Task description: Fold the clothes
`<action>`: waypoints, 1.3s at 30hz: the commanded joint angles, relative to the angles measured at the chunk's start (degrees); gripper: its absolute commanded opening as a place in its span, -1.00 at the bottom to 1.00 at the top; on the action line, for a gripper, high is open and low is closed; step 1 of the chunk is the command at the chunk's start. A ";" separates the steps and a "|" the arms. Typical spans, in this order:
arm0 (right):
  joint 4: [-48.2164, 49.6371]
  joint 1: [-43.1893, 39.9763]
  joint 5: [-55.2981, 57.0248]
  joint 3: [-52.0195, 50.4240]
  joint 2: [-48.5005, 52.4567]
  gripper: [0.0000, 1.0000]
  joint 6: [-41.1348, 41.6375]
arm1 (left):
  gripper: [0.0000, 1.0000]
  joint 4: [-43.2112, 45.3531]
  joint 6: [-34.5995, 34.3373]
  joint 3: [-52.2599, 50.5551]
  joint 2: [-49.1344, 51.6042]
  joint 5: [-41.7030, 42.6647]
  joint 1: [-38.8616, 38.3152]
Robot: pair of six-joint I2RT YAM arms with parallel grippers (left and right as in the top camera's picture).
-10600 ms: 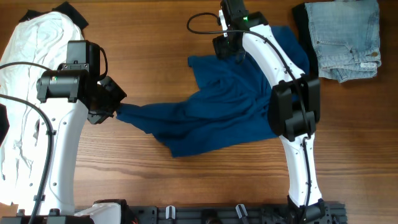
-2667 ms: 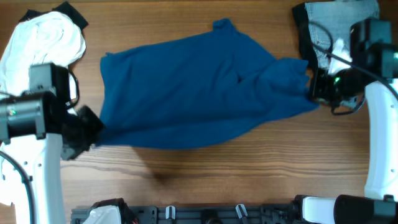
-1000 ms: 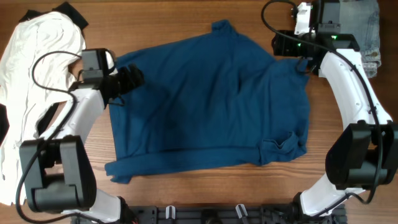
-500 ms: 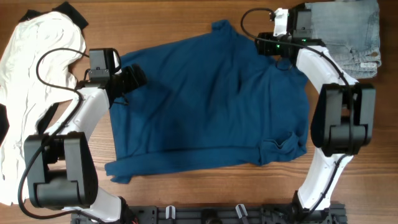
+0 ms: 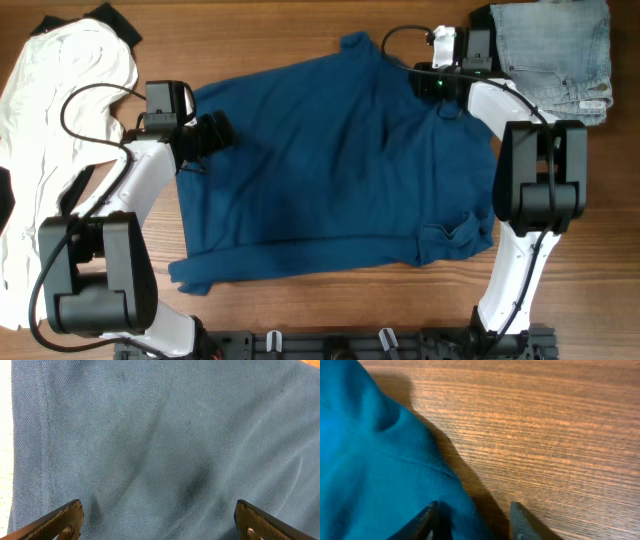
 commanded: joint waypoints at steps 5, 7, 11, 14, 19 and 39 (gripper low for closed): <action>-0.28 0.24 -1.18 1.27 1.97 -0.65 1.68 | 0.92 -1.51 0.74 -0.15 0.66 -0.59 -0.17; -3.26 0.24 -1.16 3.43 0.52 -0.85 1.81 | 0.92 -1.55 0.74 -0.15 0.66 -0.59 -0.17; -15.19 0.50 -1.18 11.85 -4.26 -0.92 1.40 | 0.92 -1.57 0.74 -0.15 0.66 -0.59 -0.17; -26.53 2.80 -3.65 16.83 -8.87 -0.91 -1.70 | 0.93 -1.62 0.74 -0.15 0.66 -0.59 -0.17; -39.23 11.43 -3.98 15.76 -9.99 -0.92 -6.21 | 0.93 -2.12 0.76 -0.15 0.66 -0.59 -0.15; -36.89 10.43 -0.66 16.94 -9.86 0.29 -1.55 | 0.96 -2.58 0.94 -0.15 0.66 -0.83 -0.15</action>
